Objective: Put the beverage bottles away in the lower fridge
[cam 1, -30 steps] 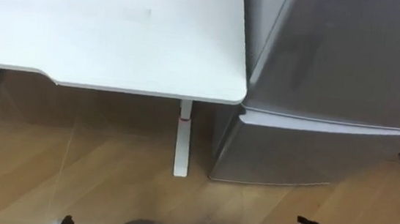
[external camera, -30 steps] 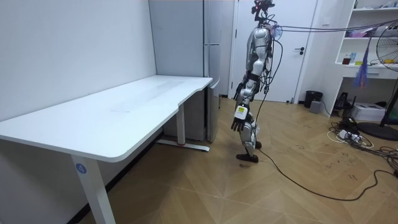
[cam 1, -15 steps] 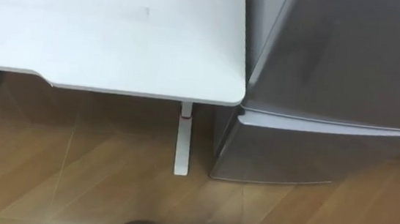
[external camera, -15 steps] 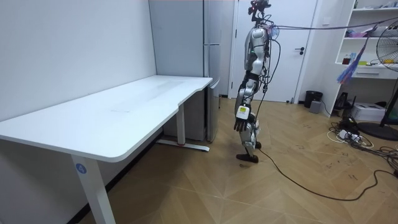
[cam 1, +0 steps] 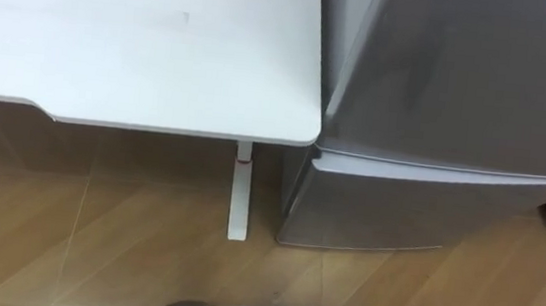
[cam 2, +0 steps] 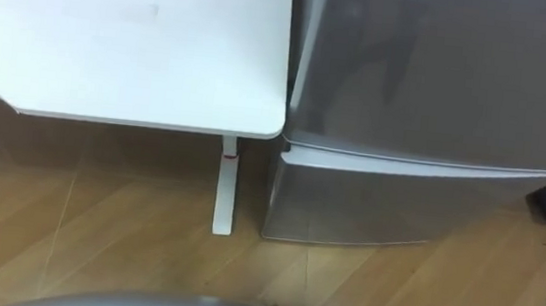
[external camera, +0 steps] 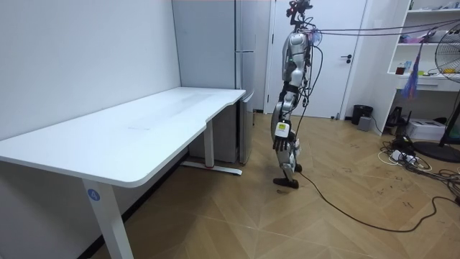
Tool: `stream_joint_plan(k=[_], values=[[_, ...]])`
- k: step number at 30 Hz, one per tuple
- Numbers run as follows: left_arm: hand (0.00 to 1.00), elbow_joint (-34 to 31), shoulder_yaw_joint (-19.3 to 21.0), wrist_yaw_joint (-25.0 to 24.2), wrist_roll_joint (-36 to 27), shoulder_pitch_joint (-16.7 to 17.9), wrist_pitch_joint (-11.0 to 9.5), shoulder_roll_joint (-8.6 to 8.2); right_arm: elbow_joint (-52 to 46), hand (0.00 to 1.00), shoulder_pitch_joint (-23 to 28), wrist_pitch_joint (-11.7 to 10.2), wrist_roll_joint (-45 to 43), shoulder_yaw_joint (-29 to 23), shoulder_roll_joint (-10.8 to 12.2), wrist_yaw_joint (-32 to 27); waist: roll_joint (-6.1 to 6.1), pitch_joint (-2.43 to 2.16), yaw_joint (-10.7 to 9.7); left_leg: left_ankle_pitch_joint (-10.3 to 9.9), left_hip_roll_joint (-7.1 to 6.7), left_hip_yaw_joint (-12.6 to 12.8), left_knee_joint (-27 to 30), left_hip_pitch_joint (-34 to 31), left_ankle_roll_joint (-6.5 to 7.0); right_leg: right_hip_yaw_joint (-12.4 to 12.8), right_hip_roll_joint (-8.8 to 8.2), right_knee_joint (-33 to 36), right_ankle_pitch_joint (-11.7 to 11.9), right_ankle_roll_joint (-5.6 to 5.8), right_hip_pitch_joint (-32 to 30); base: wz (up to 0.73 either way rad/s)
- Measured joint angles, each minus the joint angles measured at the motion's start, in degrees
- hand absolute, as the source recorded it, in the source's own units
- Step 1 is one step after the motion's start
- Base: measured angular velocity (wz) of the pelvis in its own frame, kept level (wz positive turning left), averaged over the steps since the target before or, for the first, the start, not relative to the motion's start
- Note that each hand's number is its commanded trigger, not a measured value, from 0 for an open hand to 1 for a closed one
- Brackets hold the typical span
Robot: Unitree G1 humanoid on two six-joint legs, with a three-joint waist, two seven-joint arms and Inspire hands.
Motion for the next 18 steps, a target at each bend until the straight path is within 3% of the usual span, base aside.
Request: stream_joint_plan(k=[11, 18], values=[[0.00, 0.2, 0.0, 0.3, -0.2, -1.3, -0.2, 0.05, 0.2, 0.00, -0.2, -0.2, -0.3, 0.0, 0.0, -0.6, 0.65, 0.04, -0.2, -0.2, 0.80, 0.0, -0.1, 0.0, -0.76, 0.0, 0.83, -0.2, 0.0, -0.07, 0.0, -0.01], [0.00, 0.2, 0.0, 1.6, -1.0, -0.6, 0.1, -0.01, 0.9, 0.00, -0.9, 0.1, -0.5, 0.1, 0.1, -0.5, 0.21, 0.04, 0.1, -0.2, 0.99, -0.1, -0.2, -0.1, -0.95, 0.0, 1.02, -0.2, 0.0, -0.08, -0.1, 0.00]])
